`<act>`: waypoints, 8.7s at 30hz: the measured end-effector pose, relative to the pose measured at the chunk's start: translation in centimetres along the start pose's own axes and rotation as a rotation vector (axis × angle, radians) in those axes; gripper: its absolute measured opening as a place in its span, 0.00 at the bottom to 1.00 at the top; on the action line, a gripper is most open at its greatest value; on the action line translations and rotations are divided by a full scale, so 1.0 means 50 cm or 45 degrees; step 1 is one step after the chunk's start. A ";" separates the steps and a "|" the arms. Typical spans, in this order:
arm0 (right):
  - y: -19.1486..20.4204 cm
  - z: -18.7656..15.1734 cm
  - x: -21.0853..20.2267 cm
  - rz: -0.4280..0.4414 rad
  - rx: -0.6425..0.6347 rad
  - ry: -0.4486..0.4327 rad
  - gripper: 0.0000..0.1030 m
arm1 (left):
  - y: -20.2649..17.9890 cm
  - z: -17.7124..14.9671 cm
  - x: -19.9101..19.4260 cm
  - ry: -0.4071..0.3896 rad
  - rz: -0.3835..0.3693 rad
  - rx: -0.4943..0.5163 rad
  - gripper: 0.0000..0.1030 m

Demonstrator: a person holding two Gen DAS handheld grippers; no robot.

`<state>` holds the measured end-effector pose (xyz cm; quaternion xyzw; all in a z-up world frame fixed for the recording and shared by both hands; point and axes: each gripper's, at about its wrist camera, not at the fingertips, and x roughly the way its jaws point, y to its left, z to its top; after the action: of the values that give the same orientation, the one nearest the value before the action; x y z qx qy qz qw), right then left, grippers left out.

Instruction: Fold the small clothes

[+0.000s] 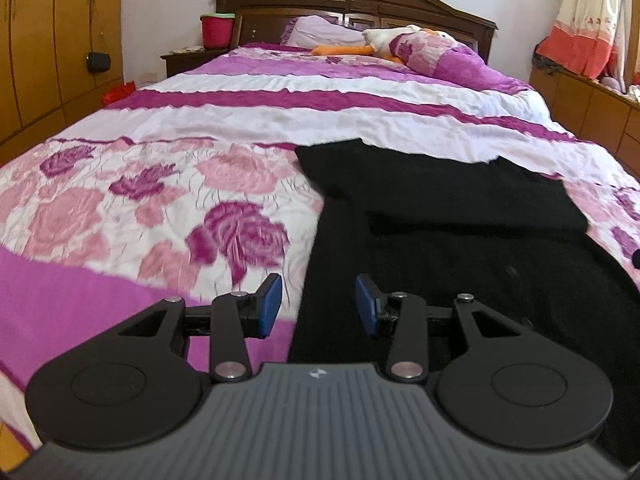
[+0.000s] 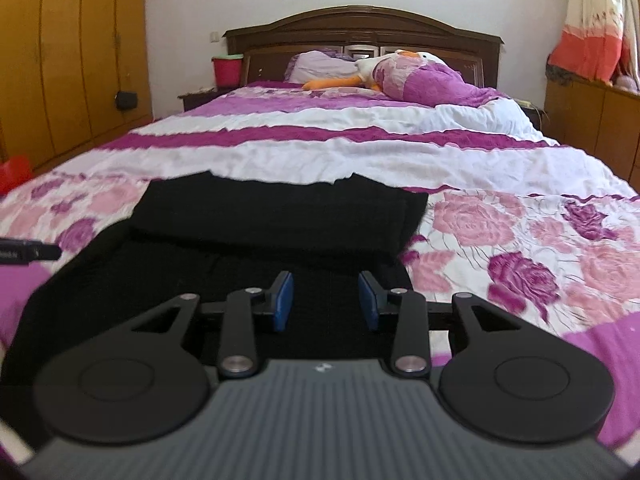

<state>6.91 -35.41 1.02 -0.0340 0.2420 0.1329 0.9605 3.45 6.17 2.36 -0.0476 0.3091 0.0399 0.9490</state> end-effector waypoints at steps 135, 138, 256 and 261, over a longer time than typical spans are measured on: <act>-0.080 -0.067 -0.142 0.370 0.662 -0.366 0.08 | -0.004 0.015 -0.122 -0.164 -0.614 -0.409 0.11; -0.084 -0.039 -0.120 0.359 0.681 -0.400 0.08 | -0.009 0.049 -0.107 -0.207 -0.574 -0.403 0.11; -0.161 0.108 0.500 -0.061 0.275 0.082 0.51 | -0.038 0.245 0.543 0.035 -0.112 -0.074 0.34; -0.169 0.108 0.499 -0.050 0.321 0.086 0.51 | -0.043 0.247 0.540 0.050 -0.110 -0.072 0.34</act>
<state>32.84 -36.89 -6.02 0.0777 0.2884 0.0812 0.9509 32.63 6.70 -3.51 -0.0886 0.3240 0.0068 0.9419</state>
